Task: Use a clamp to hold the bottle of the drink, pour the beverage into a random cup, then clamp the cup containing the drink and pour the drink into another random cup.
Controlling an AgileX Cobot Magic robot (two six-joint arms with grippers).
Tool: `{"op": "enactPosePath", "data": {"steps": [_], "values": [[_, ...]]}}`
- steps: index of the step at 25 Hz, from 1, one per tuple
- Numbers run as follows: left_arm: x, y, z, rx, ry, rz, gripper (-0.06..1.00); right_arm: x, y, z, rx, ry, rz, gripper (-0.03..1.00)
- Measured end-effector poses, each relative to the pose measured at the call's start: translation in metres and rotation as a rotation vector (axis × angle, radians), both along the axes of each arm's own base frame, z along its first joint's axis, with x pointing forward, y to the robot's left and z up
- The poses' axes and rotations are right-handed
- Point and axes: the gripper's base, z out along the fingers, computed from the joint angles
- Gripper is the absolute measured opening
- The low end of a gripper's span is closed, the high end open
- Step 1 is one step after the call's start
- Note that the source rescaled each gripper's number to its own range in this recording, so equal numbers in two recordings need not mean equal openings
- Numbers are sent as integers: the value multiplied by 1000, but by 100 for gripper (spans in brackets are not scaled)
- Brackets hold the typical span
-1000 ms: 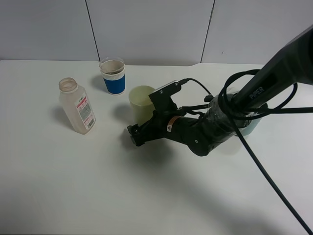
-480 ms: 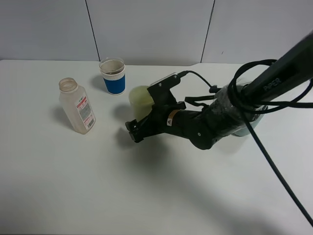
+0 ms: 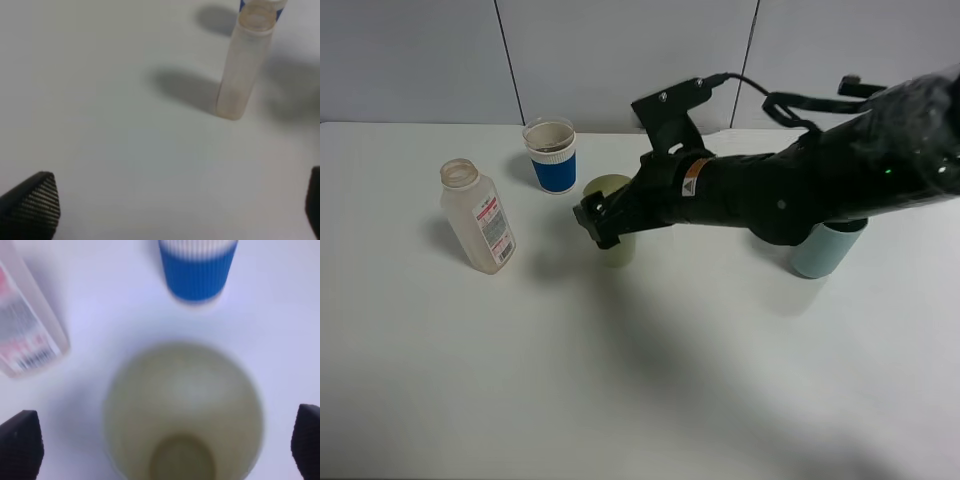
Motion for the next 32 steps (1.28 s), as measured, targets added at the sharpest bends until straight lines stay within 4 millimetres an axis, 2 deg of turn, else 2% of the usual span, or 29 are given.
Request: {"op": "enactPosePath", "data": {"steps": [5,10,11,16,17,19,20,21,24,28,32], "values": [[0,0,0,0,0,0,100,-2,-14,46,48,-117,0,99],[0,0,0,0,0,0,100,15,-50,72,61,-205,-90,99],[0,0,0,0,0,0,100,15,-50,72,61,-205,-90,99],[0,0,0,0,0,0,100,36,-103,90,52,-250,-255,99],[0,0,0,0,0,0,100,41,-124,96,38,-262,-312,100],[0,0,0,0,0,0,100,43,-144,101,23,-261,-369,99],[0,0,0,0,0,0,100,43,-144,101,23,-261,-369,99],[0,0,0,0,0,0,100,43,-168,109,6,-259,-438,99],[0,0,0,0,0,0,100,38,-201,119,-33,-254,-524,100],[0,0,0,0,0,0,100,18,-238,139,-79,-240,-630,100],[0,0,0,0,0,0,100,-12,-259,159,-58,-211,-736,100]]}}
